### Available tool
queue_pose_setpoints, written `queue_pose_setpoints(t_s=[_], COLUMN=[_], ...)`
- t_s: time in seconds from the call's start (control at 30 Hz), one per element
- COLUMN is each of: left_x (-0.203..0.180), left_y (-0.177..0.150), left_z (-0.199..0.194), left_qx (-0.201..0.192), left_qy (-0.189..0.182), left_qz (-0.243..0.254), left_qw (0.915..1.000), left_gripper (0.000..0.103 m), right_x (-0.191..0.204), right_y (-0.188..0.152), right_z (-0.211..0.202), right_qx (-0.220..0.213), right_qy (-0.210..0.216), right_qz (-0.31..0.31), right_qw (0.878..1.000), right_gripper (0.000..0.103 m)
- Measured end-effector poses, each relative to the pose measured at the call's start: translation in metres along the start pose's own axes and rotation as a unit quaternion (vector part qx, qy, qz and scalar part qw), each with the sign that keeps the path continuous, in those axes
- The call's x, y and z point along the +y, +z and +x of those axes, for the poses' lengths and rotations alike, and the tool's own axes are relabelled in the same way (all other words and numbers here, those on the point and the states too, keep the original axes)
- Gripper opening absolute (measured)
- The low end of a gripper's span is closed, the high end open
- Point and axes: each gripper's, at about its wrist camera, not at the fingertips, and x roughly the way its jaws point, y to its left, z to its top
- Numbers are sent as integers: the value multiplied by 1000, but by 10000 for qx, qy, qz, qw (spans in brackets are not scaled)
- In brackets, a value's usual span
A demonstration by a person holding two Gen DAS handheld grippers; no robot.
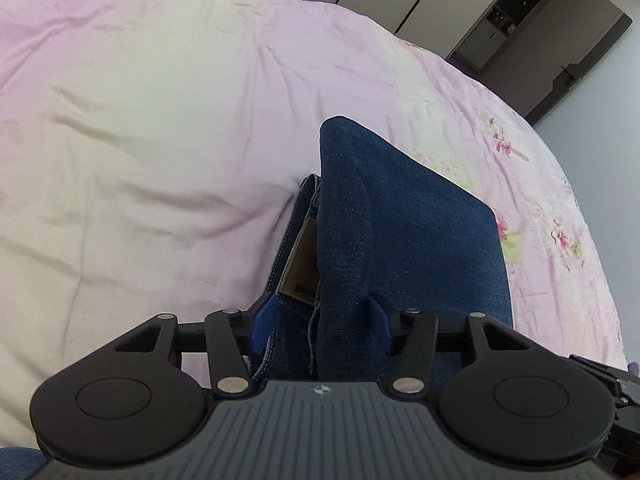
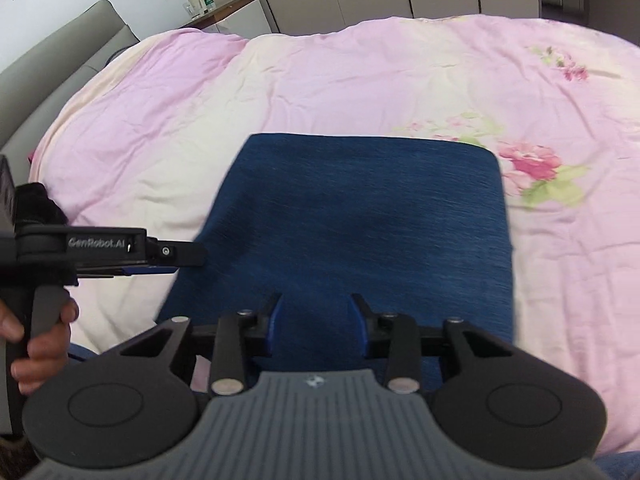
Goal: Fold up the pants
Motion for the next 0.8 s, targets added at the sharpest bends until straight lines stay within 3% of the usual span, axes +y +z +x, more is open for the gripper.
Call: queue_pose_setpoints(t_s=[0.03,0.13,0.2,0.3,0.43,0.6,0.8], left_x=[0,-12,-26,-36,-30,-14,-13], left_y=[-1,-1,4,14,15,3,-5], left_z=[1,-11,-26,-32,-6,33,53], left_qx=[9,-260,-423,-342,-93,324,428], left_qy=[-107,-140,-164,-101,258,521,705], left_qz=[-55,133,463,739,1073,1209,1347], left_qw=[9999,9995,9979,9966,9938,9908,9874], left_gripper=[17,12,12,12,12,14,19], right_x=[-3,-16,-21,-32,-47,-49,-41], right_y=[-4,-13,-15,-18,-24,-44,-54], right_z=[-3,-8,-10,-18,-15,13,28], right_qx=[-43,-103,-160,-267,-44,370,542], right_qy=[-86,-208,-279,-568,-658,-595,-717], right_qz=[-65,-190,-232,-383,-334,-267,-591], right_qw=[9999,9995,9992,9973,9973,9972,9942], right_gripper=[33,33,32,27,20,21,21])
